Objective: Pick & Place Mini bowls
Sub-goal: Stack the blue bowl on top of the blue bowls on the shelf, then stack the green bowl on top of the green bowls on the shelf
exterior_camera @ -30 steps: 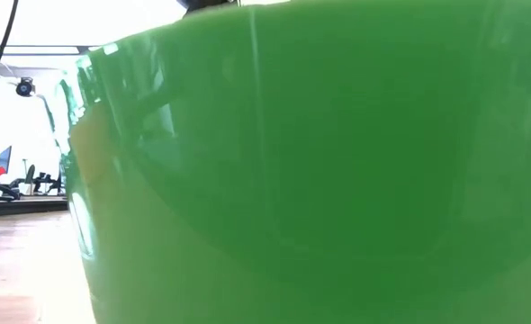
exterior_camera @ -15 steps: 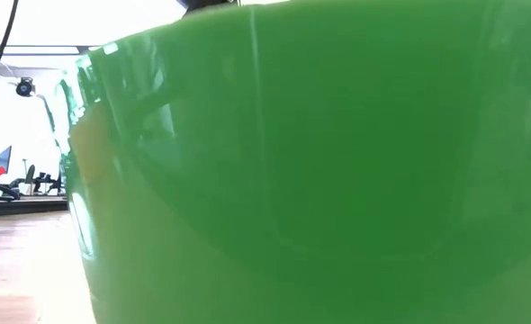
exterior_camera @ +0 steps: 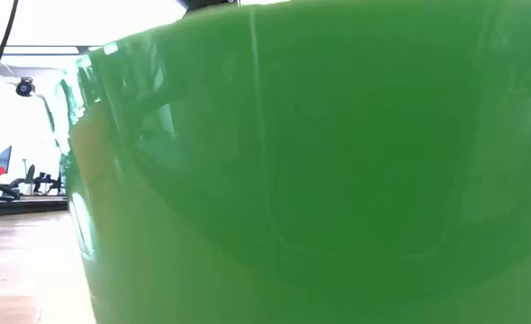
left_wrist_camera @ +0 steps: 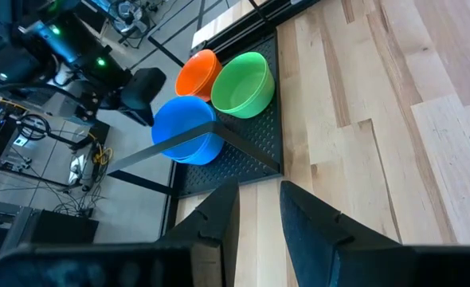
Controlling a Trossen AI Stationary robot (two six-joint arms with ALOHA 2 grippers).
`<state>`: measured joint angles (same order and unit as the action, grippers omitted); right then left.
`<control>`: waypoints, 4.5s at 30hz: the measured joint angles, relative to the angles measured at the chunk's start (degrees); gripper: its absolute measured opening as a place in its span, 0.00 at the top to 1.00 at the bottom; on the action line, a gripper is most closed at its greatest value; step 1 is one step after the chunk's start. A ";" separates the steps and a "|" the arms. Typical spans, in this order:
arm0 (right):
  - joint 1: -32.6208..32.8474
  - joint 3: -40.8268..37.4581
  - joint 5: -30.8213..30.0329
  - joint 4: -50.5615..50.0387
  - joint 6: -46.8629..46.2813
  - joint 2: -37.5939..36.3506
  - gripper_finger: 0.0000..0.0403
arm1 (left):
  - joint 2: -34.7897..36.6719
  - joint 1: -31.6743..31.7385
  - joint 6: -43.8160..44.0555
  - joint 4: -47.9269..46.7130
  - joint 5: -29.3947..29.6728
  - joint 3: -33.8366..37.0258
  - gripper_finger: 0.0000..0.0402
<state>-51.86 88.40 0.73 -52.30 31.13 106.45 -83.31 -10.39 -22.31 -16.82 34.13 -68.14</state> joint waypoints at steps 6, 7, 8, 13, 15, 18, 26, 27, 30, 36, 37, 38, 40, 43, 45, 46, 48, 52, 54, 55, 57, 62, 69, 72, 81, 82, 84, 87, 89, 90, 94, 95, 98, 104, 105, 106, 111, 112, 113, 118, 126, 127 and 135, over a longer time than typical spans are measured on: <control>-0.04 2.84 -1.94 -1.94 -1.00 -1.06 0.86 | 0.00 0.04 0.04 0.00 0.02 0.00 0.77; -0.03 2.87 -2.37 -1.92 -1.01 -1.35 0.88 | 0.00 0.04 0.07 0.01 0.02 0.00 0.77; -0.03 2.87 -2.44 -1.93 -1.16 -1.51 0.90 | 0.00 0.03 0.09 0.00 0.02 0.00 0.77; -0.02 2.75 -2.40 -1.91 -2.44 -1.53 0.97 | 0.00 0.02 0.07 0.00 0.02 0.00 0.77; -0.02 2.52 -2.34 -1.68 -2.53 -1.53 0.98 | 0.00 0.02 0.07 -0.01 0.02 0.00 0.77; -0.02 1.74 -2.24 -1.27 -2.66 -1.48 0.98 | 0.00 0.02 0.07 -0.23 0.00 0.00 0.77; -0.02 -2.07 -2.23 3.14 -2.94 -1.44 0.98 | 0.00 0.02 0.28 -0.90 0.03 0.00 0.77; -0.02 -2.53 -2.23 3.65 -2.94 -1.44 0.98 | 0.00 0.02 0.28 -0.89 0.05 0.00 0.77; -0.02 -3.59 -2.23 4.61 -3.08 -1.40 0.98 | 0.00 0.02 0.28 -1.01 0.49 0.00 0.77; -0.04 -6.46 -2.25 6.92 -3.60 -1.38 0.98 | 0.00 0.02 0.59 -1.31 0.50 0.00 0.77; -0.04 -6.55 -2.28 7.14 -3.58 -1.37 0.98 | 0.00 0.02 0.59 -1.30 0.50 0.00 0.77; -0.02 -6.55 -2.29 7.15 -3.50 -1.37 0.98 | 0.00 0.02 0.59 -1.31 0.55 0.00 0.77; -0.02 -6.39 -2.43 7.10 -3.29 -1.70 0.98 | 0.00 0.02 0.61 -1.31 0.92 0.00 0.77; 0.12 -4.96 -2.48 6.37 -3.92 -3.42 0.98 | 0.00 0.02 1.09 -1.54 1.11 0.00 0.77; 0.39 -4.17 -2.73 5.31 -3.99 -5.57 0.98 | 0.00 0.02 1.97 -2.10 1.18 0.00 0.77; 0.68 -4.15 -2.87 4.82 -3.99 -6.85 0.98 | 0.00 0.02 2.50 -2.35 1.22 0.00 0.77; 1.64 -4.29 -2.92 4.42 -4.04 -9.94 0.98 | 0.00 0.02 2.93 -2.99 1.27 0.00 0.77; 5.18 -4.58 -4.07 4.61 -5.39 -18.13 0.98 | 0.00 -0.20 4.70 -3.54 1.14 0.02 0.77; 7.83 -5.18 -4.64 4.53 -5.94 -21.88 0.98 | 0.00 -0.24 6.80 -3.54 -0.15 0.09 0.77; 9.56 -5.51 -5.38 4.46 -6.24 -23.57 0.98 | 0.00 -0.28 8.00 -3.29 -1.53 0.40 0.77; 13.39 -6.16 -7.46 4.49 -7.09 -27.00 0.98 | 0.00 -0.48 9.28 -3.34 -5.26 1.45 0.77; 23.84 -8.87 -11.80 4.08 -9.19 -34.26 0.98 | -0.02 -2.29 12.01 -3.17 -10.95 3.91 0.77; 39.23 -14.47 -16.02 4.28 -15.50 -42.53 0.98 | -1.33 -7.83 17.06 -2.43 -10.99 5.95 0.77; 45.67 -17.19 -18.53 4.36 -19.38 -44.86 0.98 | -2.75 -10.27 19.67 -0.64 -11.02 5.95 0.77; 61.93 -23.94 -24.94 4.59 -29.56 -47.14 0.98 | -8.19 -16.16 31.78 2.69 -11.69 5.79 0.77; 63.26 -24.50 -25.18 4.61 -30.26 -47.16 0.98 | -8.80 -16.78 32.81 3.61 -11.93 5.54 0.77; 65.42 -25.35 -25.18 4.63 -31.50 -46.83 0.98 | -10.14 -17.90 34.77 5.77 -12.42 5.29 0.77; 68.03 -26.44 -25.31 5.05 -33.31 -46.68 0.98 | -12.67 -19.09 37.41 8.65 -14.27 4.92 0.77; 69.15 -26.94 -25.56 5.98 -34.22 -46.43 0.98 | -14.45 -19.61 39.38 9.83 -15.33 4.44 0.77; 69.72 -27.24 -25.83 6.05 -34.57 -46.39 0.98 | -15.38 -19.85 40.50 10.14 -15.59 3.98 0.77; 70.77 -28.12 -26.48 7.03 -35.86 -46.33 0.98 | -19.76 -20.49 44.04 10.46 -17.59 2.12 0.77; 70.87 -28.39 -26.50 7.00 -36.11 -46.33 0.98 | -20.92 -20.66 44.68 10.56 -18.66 1.52 0.77; 70.86 -28.91 -26.47 7.08 -36.78 -46.33 0.98 | -23.91 -21.00 46.10 10.65 -20.85 -0.68 0.77; 70.86 -29.83 -26.47 8.00 -36.76 -46.29 0.98 | -26.60 -21.11 46.47 10.33 -22.26 -4.64 0.77; 70.86 -29.91 -26.45 8.12 -36.76 -46.29 0.98 | -26.79 -21.11 46.48 10.35 -22.50 -5.13 0.77; 70.86 -29.96 -26.46 8.11 -36.76 -46.29 0.98 | -26.86 -21.11 46.47 10.45 -22.53 -5.45 0.77; 70.86 -30.03 -26.45 8.12 -36.75 -46.29 0.98 | -26.82 -21.11 46.54 8.50 -22.35 -5.66 0.77; 70.86 -30.03 -26.43 8.12 -36.73 -46.29 0.98 | -26.73 -21.11 46.72 7.80 -22.02 -5.66 0.77; 70.86 -30.03 -26.43 8.09 -36.70 -46.29 0.98 | -26.62 -21.11 46.90 7.16 -21.71 -5.66 0.77; 70.86 -30.03 -26.41 8.11 -36.69 -46.29 0.98 | -27.13 -21.11 47.95 6.75 -21.16 -5.64 0.77; 70.86 -30.03 -26.38 8.12 -36.69 -46.29 0.98 | -27.89 -21.09 49.49 4.63 -21.22 -5.58 0.77; 70.86 -30.03 -26.38 8.12 -36.69 -46.29 0.98 | -28.11 -21.09 50.00 4.83 -21.20 -5.60 0.77; 70.86 -30.03 -26.34 8.12 -36.65 -46.29 0.98 | -28.20 -21.06 53.14 4.66 -22.24 -4.61 0.77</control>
<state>19.00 58.37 -25.61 -44.18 -5.52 60.16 -111.50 -31.45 30.83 -12.16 11.89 -72.75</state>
